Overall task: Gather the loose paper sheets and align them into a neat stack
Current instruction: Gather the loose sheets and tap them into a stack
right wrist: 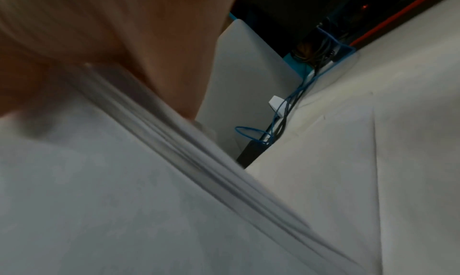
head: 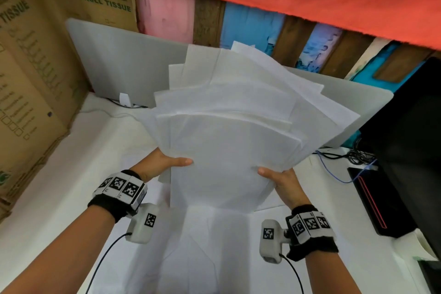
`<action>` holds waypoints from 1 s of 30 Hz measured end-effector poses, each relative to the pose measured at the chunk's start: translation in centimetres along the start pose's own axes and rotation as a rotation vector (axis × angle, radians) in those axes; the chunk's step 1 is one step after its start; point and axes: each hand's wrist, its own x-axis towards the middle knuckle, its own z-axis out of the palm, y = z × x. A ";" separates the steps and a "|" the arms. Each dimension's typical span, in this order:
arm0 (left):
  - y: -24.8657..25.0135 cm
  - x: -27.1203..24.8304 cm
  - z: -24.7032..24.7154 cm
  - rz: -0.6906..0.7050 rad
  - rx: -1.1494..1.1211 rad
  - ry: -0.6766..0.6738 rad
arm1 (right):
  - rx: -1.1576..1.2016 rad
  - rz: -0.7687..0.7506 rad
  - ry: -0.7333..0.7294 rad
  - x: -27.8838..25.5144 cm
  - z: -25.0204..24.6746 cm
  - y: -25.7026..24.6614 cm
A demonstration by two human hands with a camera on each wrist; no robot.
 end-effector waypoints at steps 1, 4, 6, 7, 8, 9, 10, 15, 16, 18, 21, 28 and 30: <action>-0.1 0.0 0.1 -0.005 0.011 -0.014 | -0.013 0.026 -0.018 0.1 0.2 0.1; 0.0 0.3 0.8 -0.023 0.071 -0.026 | -0.068 0.022 -0.010 0.2 0.7 0.5; 0.5 0.4 1.2 -0.019 0.122 0.005 | -0.052 -0.008 0.000 0.2 0.8 0.3; 0.7 0.2 1.2 -0.019 0.144 0.013 | -0.045 -0.020 0.000 0.2 0.5 0.2; 0.8 0.0 1.1 -0.022 0.165 0.012 | -0.036 -0.020 -0.003 0.0 0.3 0.0; 1.1 -0.3 0.9 -0.020 0.169 0.001 | -0.019 -0.014 -0.012 -0.2 0.0 -0.3; 1.5 -0.5 0.8 -0.014 0.147 -0.019 | -0.002 -0.005 -0.026 -0.3 -0.2 -0.5; -1.3 1.4 0.3 -0.116 -0.143 0.174 | -0.055 0.207 0.071 1.2 -0.5 1.7; -2.3 1.9 0.4 -0.172 -0.124 0.221 | -0.114 0.257 0.098 1.4 -0.4 2.6; -4.7 2.4 0.8 -0.273 0.008 0.225 | -0.270 0.340 0.095 1.5 0.0 4.5; -7.8 2.4 1.4 -0.374 0.248 0.116 | -0.413 0.427 0.066 0.9 0.6 7.4; -8.5 1.0 0.0 -0.305 0.010 0.152 | -0.109 0.422 0.238 -1.0 -0.5 9.6; -8.2 0.9 -0.3 -0.295 -0.098 0.165 | 0.018 0.428 0.214 -0.9 -1.0 9.9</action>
